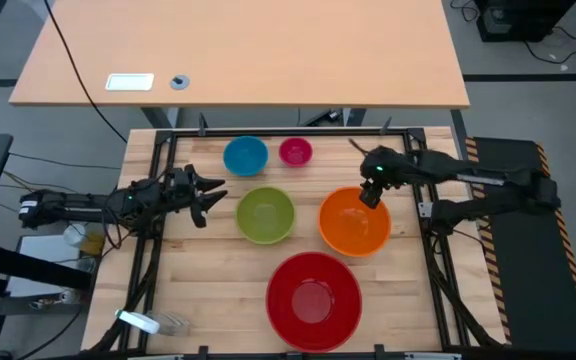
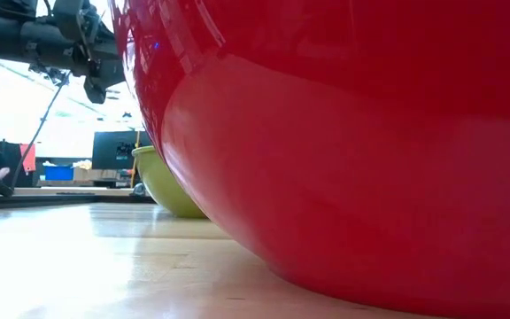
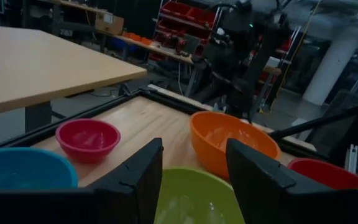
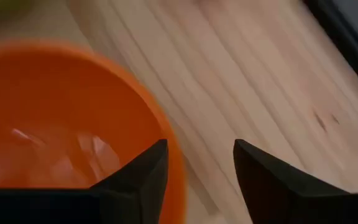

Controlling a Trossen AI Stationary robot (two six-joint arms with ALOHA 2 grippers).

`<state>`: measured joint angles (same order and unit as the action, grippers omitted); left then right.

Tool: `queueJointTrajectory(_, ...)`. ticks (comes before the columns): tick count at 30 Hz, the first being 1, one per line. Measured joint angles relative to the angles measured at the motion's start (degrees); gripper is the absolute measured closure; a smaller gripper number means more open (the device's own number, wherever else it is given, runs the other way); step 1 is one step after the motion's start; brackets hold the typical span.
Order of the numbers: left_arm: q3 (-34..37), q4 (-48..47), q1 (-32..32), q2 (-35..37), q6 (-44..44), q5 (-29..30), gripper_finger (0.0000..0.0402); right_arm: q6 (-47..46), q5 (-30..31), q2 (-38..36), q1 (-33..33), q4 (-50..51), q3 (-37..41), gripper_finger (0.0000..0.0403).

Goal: Nest bowls inside each other
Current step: Stack the orange bowl on top of the red bowl

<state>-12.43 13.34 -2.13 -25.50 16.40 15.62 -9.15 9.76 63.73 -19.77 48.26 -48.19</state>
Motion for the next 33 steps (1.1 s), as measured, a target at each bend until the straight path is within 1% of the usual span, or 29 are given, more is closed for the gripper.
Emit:
queueJointTrajectory(2,0.0,0.5,0.0,-0.7,-0.1,0.0,0.0223,2.5,-2.0,3.8,-1.5,3.0,-2.4,0.0189)
queueJointTrajectory(4,0.0,0.7,0.1,-0.8,-0.1,0.0,0.0223,5.0,-6.1,7.1,-2.8,4.4,-3.9,0.0175)
queueJointTrajectory(7,0.0,0.7,0.2,-0.8,-0.1,0.0,0.0223,7.1,-10.5,11.1,-3.7,4.6,-4.4,0.0167)
queueJointTrajectory(9,0.0,0.7,0.2,-0.8,0.2,0.0,0.0223,8.2,-11.4,13.8,-4.0,4.8,-4.4,0.0169)
queueJointTrajectory(12,0.0,0.7,0.2,-0.8,0.8,0.0,0.0223,8.9,-10.2,17.7,-4.0,5.0,-4.4,0.0180)
queueJointTrajectory(14,0.0,0.7,0.2,-0.8,0.8,0.0,0.0223,9.2,-9.1,19.8,-4.0,5.0,-4.4,0.0195)
queueJointTrajectory(17,0.0,0.7,0.2,-0.8,0.8,0.0,0.0223,9.0,-9.1,22.0,-4.0,4.4,-4.4,0.0227)
queueJointTrajectory(22,0.0,0.7,0.2,-0.8,0.8,0.0,0.0223,8.6,-9.2,23.9,-4.1,3.5,-4.5,0.0302)
queueJointTrajectory(25,0.0,0.6,0.2,-0.8,0.8,0.0,0.0223,7.5,-12.6,23.9,-4.6,3.6,-4.7,0.0348)
queueJointTrajectory(27,0.0,0.7,0.2,-0.8,0.8,0.0,0.0223,6.7,-15.7,23.5,-5.2,3.0,-4.7,0.0371)
queueJointTrajectory(30,0.0,0.6,0.2,-0.8,0.8,0.0,0.0223,5.7,-16.9,22.0,-6.3,2.5,-4.5,0.0385)
queueJointTrajectory(33,0.0,0.7,0.2,-0.8,0.8,0.0,0.0223,5.5,-15.7,20.0,-7.1,2.4,-4.4,0.0385)
